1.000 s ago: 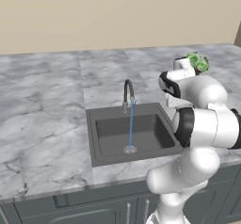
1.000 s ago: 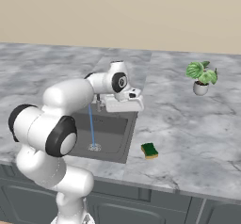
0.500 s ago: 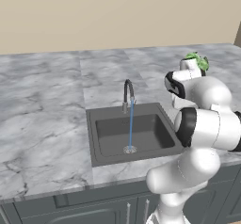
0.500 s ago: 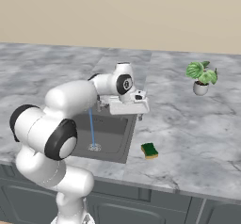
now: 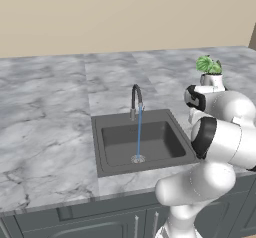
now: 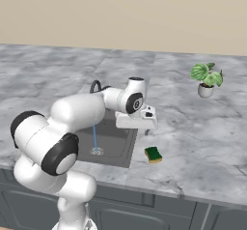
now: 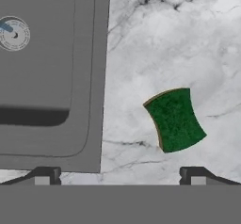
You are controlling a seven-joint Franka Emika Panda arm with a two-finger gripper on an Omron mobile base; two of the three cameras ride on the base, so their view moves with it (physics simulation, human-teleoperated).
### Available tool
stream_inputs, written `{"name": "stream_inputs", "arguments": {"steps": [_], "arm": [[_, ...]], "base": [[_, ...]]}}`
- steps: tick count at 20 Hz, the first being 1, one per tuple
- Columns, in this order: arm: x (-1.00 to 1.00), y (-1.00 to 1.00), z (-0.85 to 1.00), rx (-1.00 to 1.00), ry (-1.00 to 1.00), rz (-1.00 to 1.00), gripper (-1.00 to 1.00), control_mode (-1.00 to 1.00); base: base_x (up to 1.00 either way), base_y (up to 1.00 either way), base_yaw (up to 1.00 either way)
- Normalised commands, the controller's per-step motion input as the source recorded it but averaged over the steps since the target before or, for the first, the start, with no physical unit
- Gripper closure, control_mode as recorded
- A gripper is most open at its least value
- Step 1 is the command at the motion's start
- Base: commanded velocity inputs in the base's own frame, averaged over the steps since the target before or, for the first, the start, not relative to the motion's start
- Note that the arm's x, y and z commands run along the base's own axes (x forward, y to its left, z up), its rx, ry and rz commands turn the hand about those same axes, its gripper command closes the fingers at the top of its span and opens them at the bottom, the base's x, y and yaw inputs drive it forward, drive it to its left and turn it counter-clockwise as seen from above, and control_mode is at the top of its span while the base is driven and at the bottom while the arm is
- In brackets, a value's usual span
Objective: Soak the sponge with water for a few seconds and then drop it inside the sink.
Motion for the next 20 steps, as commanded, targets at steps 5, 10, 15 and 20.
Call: {"name": "stream_inputs", "arguments": {"steps": [5,10,15,20], "arm": [[-0.04,-0.03,-0.03,-0.01,0.03,0.11,-1.00,-1.00],[-0.01,-0.02,-0.02,-0.02,0.02,0.12,-1.00,-1.00],[0.00,-0.08,-0.16,0.00,0.00,0.10,-1.00,-1.00],[-0.01,-0.28,-0.35,0.08,0.00,0.03,-1.00,-1.00]], "base": [[0.00,0.00,0.00],[0.00,0.00,0.00],[0.00,0.00,0.00],[0.00,0.00,0.00]]}}
